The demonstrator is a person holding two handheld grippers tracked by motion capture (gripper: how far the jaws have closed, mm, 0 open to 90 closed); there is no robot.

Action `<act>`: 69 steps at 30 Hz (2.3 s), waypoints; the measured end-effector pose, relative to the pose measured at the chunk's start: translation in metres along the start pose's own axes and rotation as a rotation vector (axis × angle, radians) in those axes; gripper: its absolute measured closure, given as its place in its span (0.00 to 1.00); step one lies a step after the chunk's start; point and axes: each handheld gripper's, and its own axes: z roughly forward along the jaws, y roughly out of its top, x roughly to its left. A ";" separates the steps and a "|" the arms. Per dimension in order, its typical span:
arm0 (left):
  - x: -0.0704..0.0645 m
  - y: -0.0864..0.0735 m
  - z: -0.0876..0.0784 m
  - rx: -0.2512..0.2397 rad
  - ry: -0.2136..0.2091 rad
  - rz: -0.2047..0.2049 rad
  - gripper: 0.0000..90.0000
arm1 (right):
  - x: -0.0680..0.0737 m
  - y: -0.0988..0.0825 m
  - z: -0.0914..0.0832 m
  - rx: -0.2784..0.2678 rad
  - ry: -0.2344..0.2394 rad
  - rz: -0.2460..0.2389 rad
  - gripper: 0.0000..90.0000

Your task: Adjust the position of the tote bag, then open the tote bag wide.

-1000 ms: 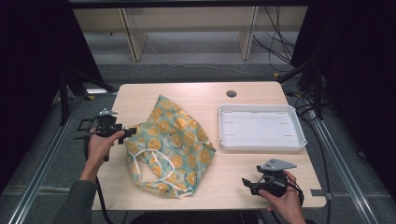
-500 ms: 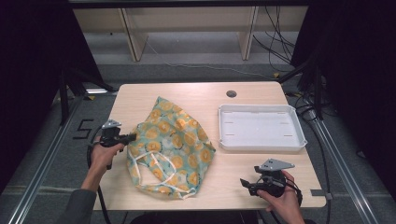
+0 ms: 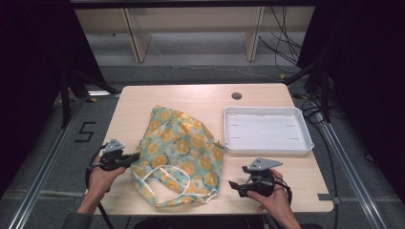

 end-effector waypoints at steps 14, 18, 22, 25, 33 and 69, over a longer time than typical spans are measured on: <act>-0.025 -0.015 -0.008 0.008 -0.051 0.027 0.98 | 0.012 0.031 0.052 0.117 -0.081 -0.178 0.83; -0.033 -0.021 -0.011 0.004 -0.067 0.036 0.98 | 0.004 0.036 0.048 0.132 -0.095 -0.231 0.97; -0.046 -0.025 -0.013 0.005 -0.083 0.041 0.98 | -0.005 0.039 0.044 0.114 -0.114 -0.241 0.98; -0.057 -0.028 -0.014 0.011 -0.095 0.066 0.98 | -0.012 0.041 0.042 0.103 -0.125 -0.255 0.98; -0.063 -0.028 -0.020 -0.015 -0.046 0.012 0.69 | -0.011 0.040 0.032 0.072 -0.126 -0.182 0.56; -0.099 -0.050 -0.057 -0.059 0.070 -0.031 0.35 | 0.058 0.005 0.019 0.128 0.211 -0.258 0.27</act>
